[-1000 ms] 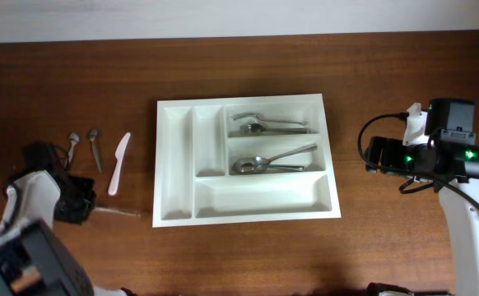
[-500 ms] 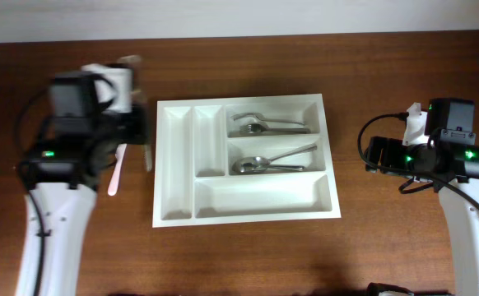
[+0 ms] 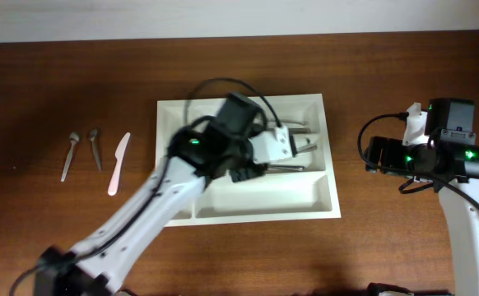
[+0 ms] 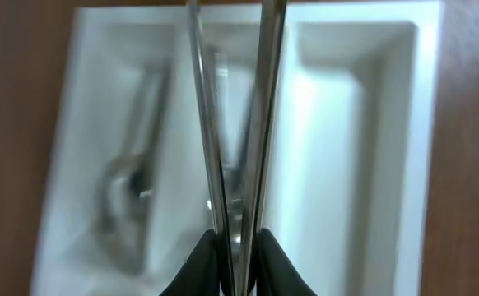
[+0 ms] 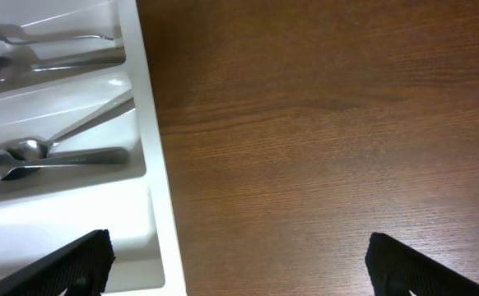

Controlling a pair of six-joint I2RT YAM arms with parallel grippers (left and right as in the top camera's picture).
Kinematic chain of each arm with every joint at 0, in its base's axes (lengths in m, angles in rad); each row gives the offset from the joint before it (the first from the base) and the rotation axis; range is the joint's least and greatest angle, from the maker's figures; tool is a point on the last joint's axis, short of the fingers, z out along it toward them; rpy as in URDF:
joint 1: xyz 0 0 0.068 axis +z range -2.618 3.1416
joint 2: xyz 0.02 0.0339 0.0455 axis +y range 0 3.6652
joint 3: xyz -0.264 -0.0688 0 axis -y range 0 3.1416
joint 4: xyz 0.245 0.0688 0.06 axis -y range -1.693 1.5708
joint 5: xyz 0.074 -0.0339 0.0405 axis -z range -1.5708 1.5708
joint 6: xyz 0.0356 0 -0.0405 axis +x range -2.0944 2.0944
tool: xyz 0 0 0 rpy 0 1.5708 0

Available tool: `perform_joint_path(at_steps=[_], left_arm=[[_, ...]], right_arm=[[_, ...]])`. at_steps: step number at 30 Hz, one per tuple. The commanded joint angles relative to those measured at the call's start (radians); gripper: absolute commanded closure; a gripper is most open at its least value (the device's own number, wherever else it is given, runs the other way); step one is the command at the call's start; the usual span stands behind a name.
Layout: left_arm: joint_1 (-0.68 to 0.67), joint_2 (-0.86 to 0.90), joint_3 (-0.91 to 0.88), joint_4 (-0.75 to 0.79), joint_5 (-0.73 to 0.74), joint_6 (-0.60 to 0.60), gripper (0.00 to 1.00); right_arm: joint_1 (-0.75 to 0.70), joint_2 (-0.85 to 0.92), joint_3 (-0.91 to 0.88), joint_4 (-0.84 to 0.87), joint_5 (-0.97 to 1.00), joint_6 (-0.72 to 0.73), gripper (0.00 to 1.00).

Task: Pack container
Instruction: 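Carry the utensil into the bottom compartment and release it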

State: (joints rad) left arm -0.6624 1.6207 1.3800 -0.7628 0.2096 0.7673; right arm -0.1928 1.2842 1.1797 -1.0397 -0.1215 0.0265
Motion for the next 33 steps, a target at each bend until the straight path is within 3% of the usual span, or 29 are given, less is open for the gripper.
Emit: perform_joint_path(at_steps=[1,9,19,23,24,26,27,33], left_arm=[[-0.058,0.049,0.015,-0.036,0.008,0.042,0.98],[-0.069,0.123,0.014,-0.152,0.016,0.027,0.98],[-0.069,0.23,0.014,-0.154,0.012,0.027,0.98],[-0.069,0.235,0.014,-0.153,0.011,0.028,0.71],[-0.069,0.235,0.014,-0.153,0.011,0.027,0.55],[-0.069,0.234,0.014,-0.153,0.011,0.028,0.5],[-0.069,0.234,0.014,-0.153,0.01,0.027,0.39],[-0.069,0.22,0.037,-0.16,-0.008,0.026,0.35]], right_arm=[[0.003,-0.005,0.018,0.0,-0.006,0.008,0.01],[0.003,-0.004,0.018,0.0,-0.006,0.008,0.01],[0.003,-0.005,0.032,-0.011,-0.006,0.008,0.01],[0.003,-0.004,0.039,-0.016,-0.005,0.008,0.01],[0.003,-0.004,0.039,-0.016,-0.005,0.008,0.01],[0.003,-0.004,0.039,-0.016,-0.005,0.008,0.01],[0.003,-0.004,0.039,-0.016,-0.005,0.008,0.01],[0.003,-0.004,0.039,-0.018,-0.005,0.008,0.01]])
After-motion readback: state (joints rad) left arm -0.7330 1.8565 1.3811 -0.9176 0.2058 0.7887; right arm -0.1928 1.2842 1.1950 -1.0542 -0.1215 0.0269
